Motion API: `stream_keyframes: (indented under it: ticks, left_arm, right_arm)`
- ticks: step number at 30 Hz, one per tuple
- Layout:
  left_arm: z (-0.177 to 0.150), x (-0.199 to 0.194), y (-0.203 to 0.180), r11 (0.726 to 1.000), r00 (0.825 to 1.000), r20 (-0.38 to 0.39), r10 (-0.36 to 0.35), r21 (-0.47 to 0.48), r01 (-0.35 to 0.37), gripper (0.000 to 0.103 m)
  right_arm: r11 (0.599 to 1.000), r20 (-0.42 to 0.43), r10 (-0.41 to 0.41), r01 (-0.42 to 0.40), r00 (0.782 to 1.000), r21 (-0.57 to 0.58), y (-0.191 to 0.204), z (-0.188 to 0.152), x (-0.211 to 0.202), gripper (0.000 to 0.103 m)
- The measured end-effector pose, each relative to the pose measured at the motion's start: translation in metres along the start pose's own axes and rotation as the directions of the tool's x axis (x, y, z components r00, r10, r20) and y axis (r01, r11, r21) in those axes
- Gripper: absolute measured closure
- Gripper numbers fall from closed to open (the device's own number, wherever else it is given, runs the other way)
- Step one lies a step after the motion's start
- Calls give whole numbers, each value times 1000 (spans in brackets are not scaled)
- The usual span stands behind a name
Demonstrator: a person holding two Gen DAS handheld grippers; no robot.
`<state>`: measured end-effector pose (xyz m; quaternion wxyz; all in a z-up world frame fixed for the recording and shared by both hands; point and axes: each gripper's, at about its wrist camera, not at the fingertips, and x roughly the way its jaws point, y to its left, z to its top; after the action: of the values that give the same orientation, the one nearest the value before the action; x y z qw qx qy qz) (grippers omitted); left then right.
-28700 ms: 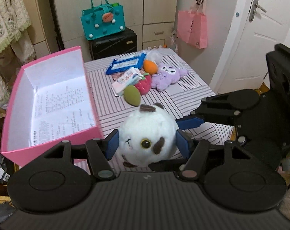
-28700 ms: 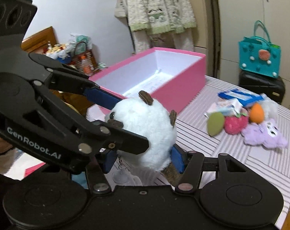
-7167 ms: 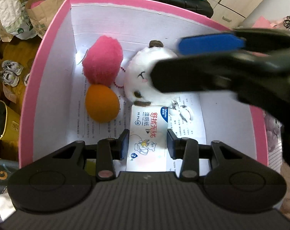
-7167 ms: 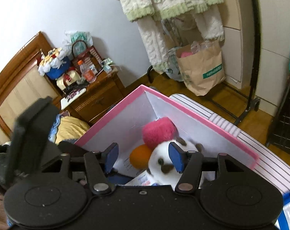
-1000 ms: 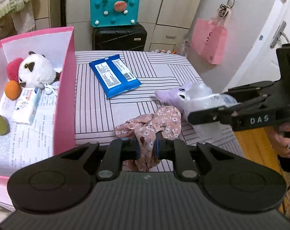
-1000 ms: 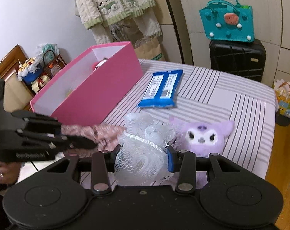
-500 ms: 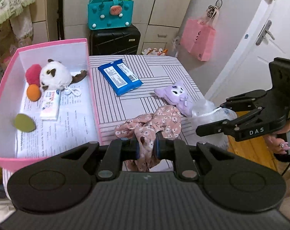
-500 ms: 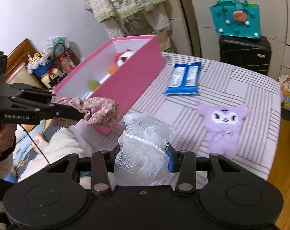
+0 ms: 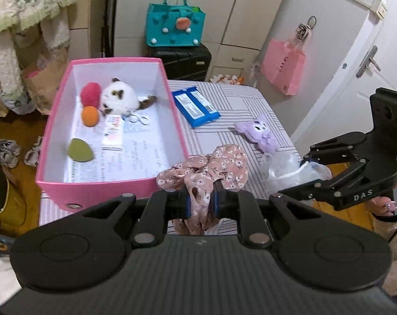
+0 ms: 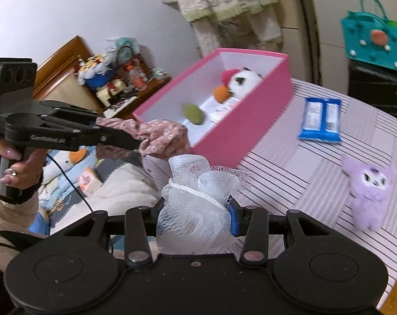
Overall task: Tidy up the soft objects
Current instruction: 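Lift the floral cloth with the left gripper while the right gripper carries the mesh puff toward the box, then lower the floral cloth with the left gripper while the right gripper lowers the mesh puff over the box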
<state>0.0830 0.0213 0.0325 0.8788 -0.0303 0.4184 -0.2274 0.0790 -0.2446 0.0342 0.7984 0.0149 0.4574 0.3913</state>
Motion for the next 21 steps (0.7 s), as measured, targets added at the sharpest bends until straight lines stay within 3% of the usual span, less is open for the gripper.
stream_keyframes:
  ticks: [6, 21]
  left_arm:
    - [5, -12, 22, 1000, 999, 46, 15, -7, -15, 89]
    - [44, 15, 75, 996, 988, 131, 88, -37, -84, 89]
  right_arm:
    - [999, 21, 22, -21, 1000, -44, 18, 19, 8, 54]
    - [982, 72, -3, 17, 997, -190, 28, 90, 59, 54]
